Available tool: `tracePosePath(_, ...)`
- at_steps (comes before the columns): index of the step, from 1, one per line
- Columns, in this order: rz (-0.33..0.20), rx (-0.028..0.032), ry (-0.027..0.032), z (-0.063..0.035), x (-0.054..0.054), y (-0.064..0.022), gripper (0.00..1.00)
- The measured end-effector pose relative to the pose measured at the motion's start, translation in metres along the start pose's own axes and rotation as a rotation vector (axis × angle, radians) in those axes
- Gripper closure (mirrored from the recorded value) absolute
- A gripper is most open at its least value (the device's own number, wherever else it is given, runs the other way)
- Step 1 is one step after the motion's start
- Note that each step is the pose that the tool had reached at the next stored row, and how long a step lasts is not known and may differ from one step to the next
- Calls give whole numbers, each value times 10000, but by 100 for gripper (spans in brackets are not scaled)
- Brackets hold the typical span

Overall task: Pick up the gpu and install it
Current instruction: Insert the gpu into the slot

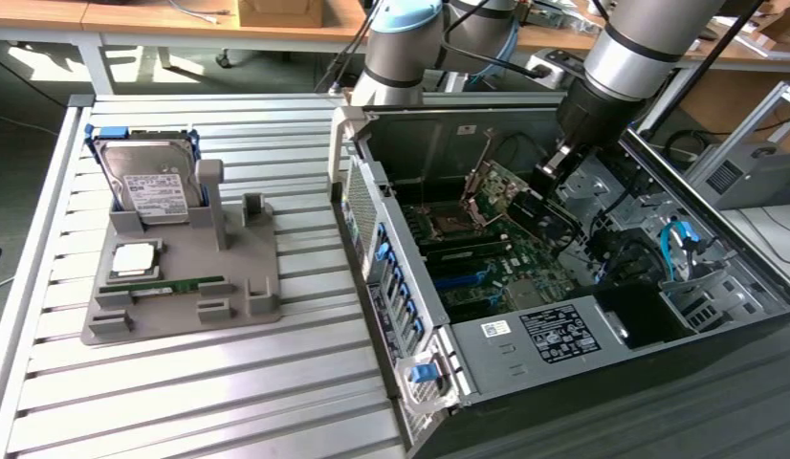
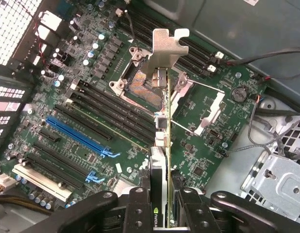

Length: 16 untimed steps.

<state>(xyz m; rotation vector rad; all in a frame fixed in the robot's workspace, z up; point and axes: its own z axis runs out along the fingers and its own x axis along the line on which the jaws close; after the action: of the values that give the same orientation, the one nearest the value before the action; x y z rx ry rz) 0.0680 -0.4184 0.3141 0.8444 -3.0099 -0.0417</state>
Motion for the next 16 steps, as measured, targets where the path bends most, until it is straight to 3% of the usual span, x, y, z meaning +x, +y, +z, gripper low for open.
tracePosePath(16,-1038,8,31,0,0,0,73)
